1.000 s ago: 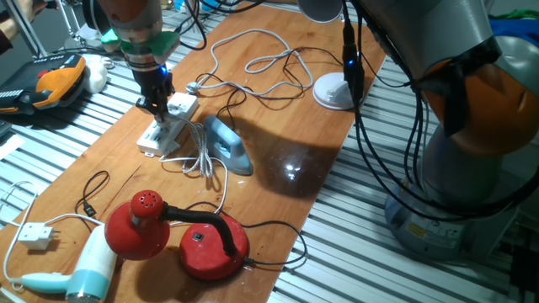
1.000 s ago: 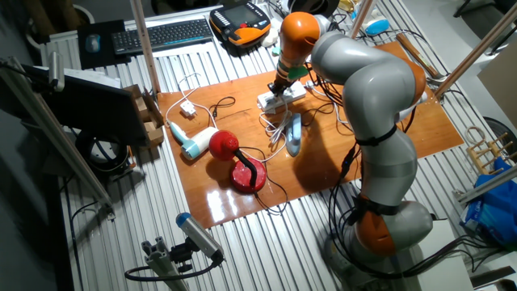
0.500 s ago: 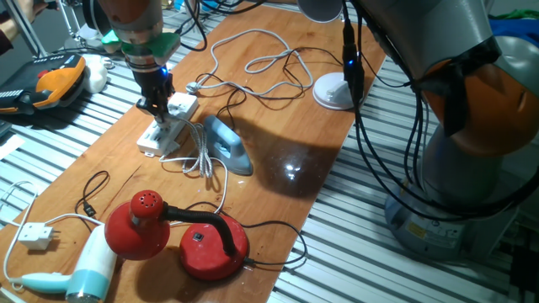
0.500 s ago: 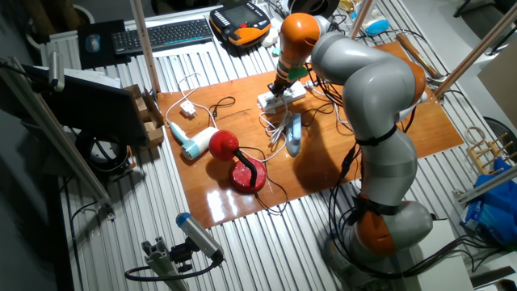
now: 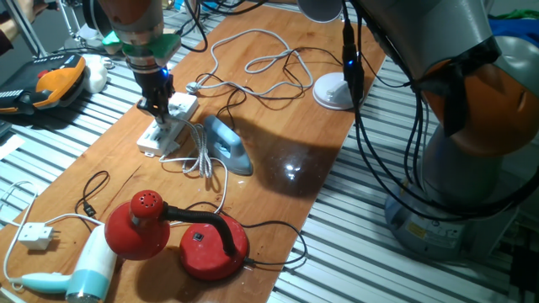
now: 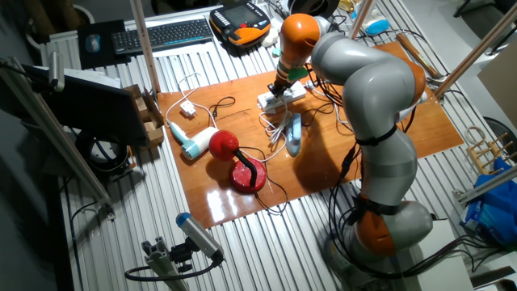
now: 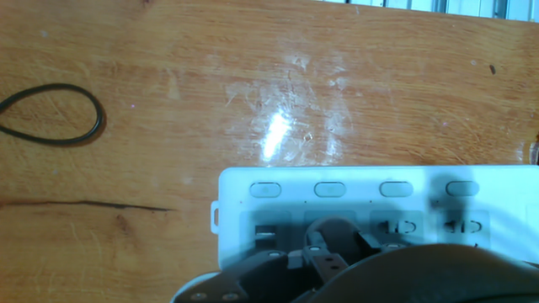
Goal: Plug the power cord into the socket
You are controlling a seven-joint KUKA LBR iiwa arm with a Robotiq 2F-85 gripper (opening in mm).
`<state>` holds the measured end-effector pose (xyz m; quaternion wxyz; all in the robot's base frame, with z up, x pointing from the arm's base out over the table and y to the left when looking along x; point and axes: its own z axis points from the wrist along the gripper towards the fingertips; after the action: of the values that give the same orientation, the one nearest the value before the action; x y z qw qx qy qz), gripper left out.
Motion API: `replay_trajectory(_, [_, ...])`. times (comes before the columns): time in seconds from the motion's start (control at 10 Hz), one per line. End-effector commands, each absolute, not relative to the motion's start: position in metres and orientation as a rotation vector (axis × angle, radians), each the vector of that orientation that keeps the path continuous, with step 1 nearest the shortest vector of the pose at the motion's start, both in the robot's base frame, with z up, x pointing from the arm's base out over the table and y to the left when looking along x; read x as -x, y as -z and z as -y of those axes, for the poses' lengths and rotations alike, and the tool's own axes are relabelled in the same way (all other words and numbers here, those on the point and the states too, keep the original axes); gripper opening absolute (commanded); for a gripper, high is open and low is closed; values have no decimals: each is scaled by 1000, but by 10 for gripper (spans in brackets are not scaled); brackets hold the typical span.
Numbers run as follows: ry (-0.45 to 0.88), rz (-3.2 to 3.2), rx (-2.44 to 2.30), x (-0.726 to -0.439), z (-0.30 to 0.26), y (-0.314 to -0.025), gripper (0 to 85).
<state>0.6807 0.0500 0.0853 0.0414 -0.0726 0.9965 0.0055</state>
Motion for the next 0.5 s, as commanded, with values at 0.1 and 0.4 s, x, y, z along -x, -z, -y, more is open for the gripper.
replay_trajectory(0.1, [-14,-3048,222,-681,-50,-82,0])
replay_trajectory(0.4, [-16,-3042,219,-681,-50,-79,0])
